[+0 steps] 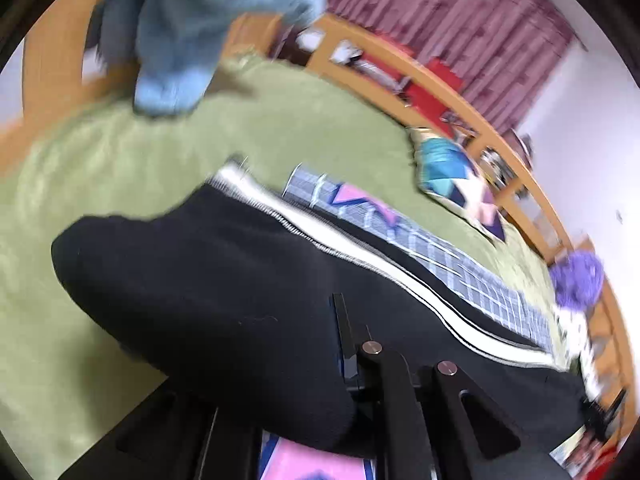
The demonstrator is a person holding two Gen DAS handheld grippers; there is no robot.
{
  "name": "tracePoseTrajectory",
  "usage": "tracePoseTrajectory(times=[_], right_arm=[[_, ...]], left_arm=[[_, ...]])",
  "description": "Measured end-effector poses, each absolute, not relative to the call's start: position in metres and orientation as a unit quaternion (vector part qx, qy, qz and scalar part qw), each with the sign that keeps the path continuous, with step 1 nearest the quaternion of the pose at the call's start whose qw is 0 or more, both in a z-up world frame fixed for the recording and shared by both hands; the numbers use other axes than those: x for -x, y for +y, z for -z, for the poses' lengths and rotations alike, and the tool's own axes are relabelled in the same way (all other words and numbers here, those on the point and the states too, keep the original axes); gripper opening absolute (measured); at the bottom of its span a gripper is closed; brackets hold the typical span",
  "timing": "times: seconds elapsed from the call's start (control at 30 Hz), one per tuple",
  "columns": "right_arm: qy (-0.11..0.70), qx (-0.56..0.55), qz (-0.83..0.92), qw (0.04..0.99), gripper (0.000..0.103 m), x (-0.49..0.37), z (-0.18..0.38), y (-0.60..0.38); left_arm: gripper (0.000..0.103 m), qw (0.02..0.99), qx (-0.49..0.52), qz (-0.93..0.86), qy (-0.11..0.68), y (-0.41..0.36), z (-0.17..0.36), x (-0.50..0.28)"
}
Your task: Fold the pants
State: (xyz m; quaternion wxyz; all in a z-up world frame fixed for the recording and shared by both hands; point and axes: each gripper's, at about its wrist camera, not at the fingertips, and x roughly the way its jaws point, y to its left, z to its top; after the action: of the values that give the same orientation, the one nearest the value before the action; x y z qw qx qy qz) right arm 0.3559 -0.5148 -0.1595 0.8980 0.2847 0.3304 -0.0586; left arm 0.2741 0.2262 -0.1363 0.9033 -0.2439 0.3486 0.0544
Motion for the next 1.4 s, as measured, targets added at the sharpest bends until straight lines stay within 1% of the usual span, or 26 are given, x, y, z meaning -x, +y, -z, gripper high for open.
tracePoseTrajectory(times=[0.1,0.2,0.27,0.33,0.4,0.43,0.47,0.5,0.57,0.6,0.63,0.67,0.7,0.8,0.9,0.97,1.0,1.03,1.07,1.1,1.2,1.23,1.27,1.3,1.33,1.4], right_arm=[[0.332,-0.241,0.054,0.910,0.016,-0.309,0.120,-0.508],[0.348,-0.212,0.040,0.912,0.014,-0.250,0.115,-0.509],[0.383,-0.199,0.033,0.901,0.014,-0.221,0.133,-0.513],[0.413,-0.220,0.025,0.883,0.014,-0.200,0.167,-0.521],[0.440,-0.238,0.034,0.865,0.014,-0.185,0.206,-0.522],[0.446,-0.244,0.037,0.860,0.021,-0.180,0.218,-0.522],[0.450,-0.265,0.040,0.852,0.033,-0.170,0.230,-0.524],[0.449,-0.282,0.040,0.847,0.037,-0.161,0.234,-0.526],[0.437,-0.310,0.030,0.844,0.038,-0.137,0.234,-0.533],[0.426,-0.313,0.031,0.848,0.045,-0.125,0.228,-0.535],[0.417,-0.310,0.035,0.853,0.050,-0.119,0.224,-0.539],[0.405,-0.307,0.043,0.860,0.060,-0.112,0.219,-0.543],[0.395,-0.310,0.053,0.863,0.068,-0.109,0.215,-0.548],[0.374,-0.357,0.055,0.854,0.074,-0.116,0.221,-0.566],[0.354,-0.421,0.053,0.833,0.077,-0.137,0.240,-0.582],[0.340,-0.468,0.057,0.814,0.083,-0.153,0.256,-0.592],[0.334,-0.494,0.072,0.799,0.077,-0.163,0.263,-0.598],[0.329,-0.499,0.103,0.795,0.066,-0.170,0.261,-0.602],[0.331,-0.478,0.117,0.805,0.042,-0.179,0.253,-0.605],[0.333,-0.450,0.107,0.822,0.035,-0.187,0.241,-0.607],[0.299,-0.341,0.037,0.890,0.034,-0.195,0.180,-0.602],[0.292,-0.319,0.031,0.901,0.035,-0.191,0.172,-0.600],[0.288,-0.292,0.029,0.912,0.042,-0.190,0.165,-0.598],[0.312,-0.271,0.037,0.910,0.056,-0.195,0.171,-0.597],[0.335,-0.262,0.042,0.904,0.060,-0.201,0.178,-0.598],[0.419,-0.244,0.072,0.872,0.059,-0.209,0.212,-0.605]], left_arm=[[0.012,0.917,0.224,-0.051,0.328,0.228,0.108,-0.216],[0.012,0.906,0.222,-0.061,0.355,0.235,0.121,-0.161],[0.012,0.891,0.222,-0.059,0.391,0.236,0.151,-0.137],[0.012,0.870,0.234,-0.056,0.430,0.233,0.186,-0.127],[0.013,0.866,0.213,-0.085,0.445,0.228,0.209,-0.117],[0.019,0.867,0.199,-0.092,0.447,0.225,0.214,-0.114],[0.029,0.864,0.190,-0.101,0.454,0.224,0.214,-0.112],[0.036,0.859,0.187,-0.111,0.463,0.225,0.210,-0.108],[0.053,0.858,0.181,-0.115,0.467,0.226,0.200,-0.100],[0.057,0.861,0.170,-0.114,0.465,0.226,0.191,-0.095],[0.065,0.865,0.163,-0.116,0.461,0.224,0.189,-0.093],[0.073,0.869,0.153,-0.120,0.454,0.223,0.183,-0.089],[0.075,0.872,0.148,-0.121,0.450,0.220,0.182,-0.084],[0.075,0.871,0.156,-0.118,0.451,0.217,0.178,-0.082],[0.075,0.870,0.190,-0.108,0.442,0.212,0.174,-0.075],[0.075,0.870,0.198,-0.108,0.438,0.206,0.173,-0.076],[0.075,0.871,0.199,-0.111,0.436,0.205,0.171,-0.078],[0.075,0.872,0.198,-0.112,0.434,0.202,0.170,-0.078],[0.075,0.873,0.196,-0.112,0.433,0.200,0.169,-0.080],[0.075,0.874,0.194,-0.111,0.432,0.199,0.166,-0.081],[0.075,0.884,0.186,-0.097,0.419,0.194,0.155,-0.083],[0.075,0.886,0.183,-0.095,0.415,0.192,0.153,-0.084],[0.075,0.889,0.178,-0.096,0.412,0.190,0.151,-0.085],[0.075,0.891,0.173,-0.095,0.408,0.188,0.150,-0.087],[0.075,0.893,0.167,-0.096,0.407,0.187,0.150,-0.088],[0.075,0.893,0.161,-0.101,0.408,0.187,0.150,-0.090]])
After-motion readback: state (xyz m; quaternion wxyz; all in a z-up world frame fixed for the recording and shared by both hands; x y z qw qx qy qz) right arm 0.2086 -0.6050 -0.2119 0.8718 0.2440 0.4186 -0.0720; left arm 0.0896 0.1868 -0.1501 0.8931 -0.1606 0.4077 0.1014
